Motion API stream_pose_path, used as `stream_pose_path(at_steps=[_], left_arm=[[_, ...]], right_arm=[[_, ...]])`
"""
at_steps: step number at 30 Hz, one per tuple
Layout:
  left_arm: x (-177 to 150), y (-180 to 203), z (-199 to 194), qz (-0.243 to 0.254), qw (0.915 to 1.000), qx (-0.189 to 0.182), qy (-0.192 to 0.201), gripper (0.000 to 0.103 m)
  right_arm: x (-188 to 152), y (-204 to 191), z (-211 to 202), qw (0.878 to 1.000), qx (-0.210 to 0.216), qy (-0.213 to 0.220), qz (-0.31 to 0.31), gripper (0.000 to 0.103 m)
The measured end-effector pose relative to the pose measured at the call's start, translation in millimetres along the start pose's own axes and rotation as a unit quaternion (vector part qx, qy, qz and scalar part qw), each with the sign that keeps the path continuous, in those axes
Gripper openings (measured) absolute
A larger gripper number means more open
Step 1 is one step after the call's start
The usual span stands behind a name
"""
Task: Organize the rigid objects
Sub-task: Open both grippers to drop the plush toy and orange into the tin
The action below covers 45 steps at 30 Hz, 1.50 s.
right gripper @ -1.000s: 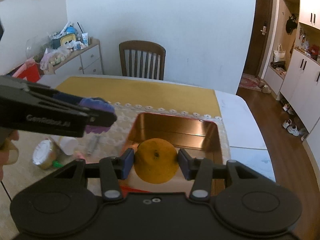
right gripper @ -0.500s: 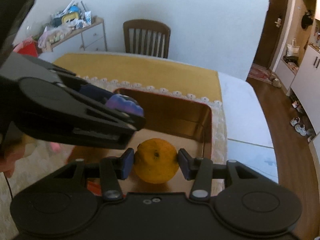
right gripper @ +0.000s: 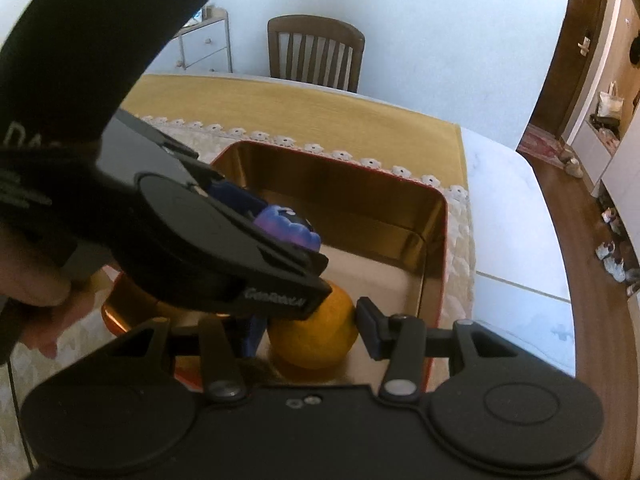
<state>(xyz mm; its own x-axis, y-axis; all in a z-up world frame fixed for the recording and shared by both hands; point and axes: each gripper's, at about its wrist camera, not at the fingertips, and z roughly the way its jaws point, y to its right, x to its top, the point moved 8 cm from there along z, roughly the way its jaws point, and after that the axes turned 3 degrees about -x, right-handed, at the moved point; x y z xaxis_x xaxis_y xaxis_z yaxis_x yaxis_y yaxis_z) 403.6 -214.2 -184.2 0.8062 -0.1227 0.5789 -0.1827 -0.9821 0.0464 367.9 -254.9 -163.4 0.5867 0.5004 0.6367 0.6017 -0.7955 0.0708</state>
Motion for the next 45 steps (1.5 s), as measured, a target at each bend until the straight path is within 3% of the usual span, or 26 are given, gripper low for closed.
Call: stream_pose_path(at_steps=[9, 16, 31, 35, 37, 45], left_arm=[[-1, -3, -2, -0.016, 0.9998, 0.005, -0.006, 0.058], [-5, -6, -11, -0.027, 0.9995, 0.016, -0.003, 0.065], [-12, -18, -76, -0.056, 0.9965, 0.027, 0.054, 0.070], [-19, -25, -101, -0.060, 0.9951, 0.028, 0.073, 0.071], [-23, -30, -113, -0.061, 0.9940, 0.032, 0.085, 0.076], [-48, -56, -156, -0.067, 0.9907, 0.034, 0.113, 0.077]], right_arm=[[-3, 3, -3, 1.000, 0.007, -0.001, 0.013, 0.049], [-5, 9, -6, 1.000, 0.008, 0.006, 0.026, 0.061], [-3, 1, -40, 0.999, 0.017, 0.026, 0.044, 0.064], [1, -8, -53, 0.998, 0.017, 0.043, 0.038, 0.079], [4, -15, -60, 0.998, 0.020, 0.051, 0.036, 0.080], [14, -49, -80, 0.997, 0.020, 0.072, 0.037, 0.092]])
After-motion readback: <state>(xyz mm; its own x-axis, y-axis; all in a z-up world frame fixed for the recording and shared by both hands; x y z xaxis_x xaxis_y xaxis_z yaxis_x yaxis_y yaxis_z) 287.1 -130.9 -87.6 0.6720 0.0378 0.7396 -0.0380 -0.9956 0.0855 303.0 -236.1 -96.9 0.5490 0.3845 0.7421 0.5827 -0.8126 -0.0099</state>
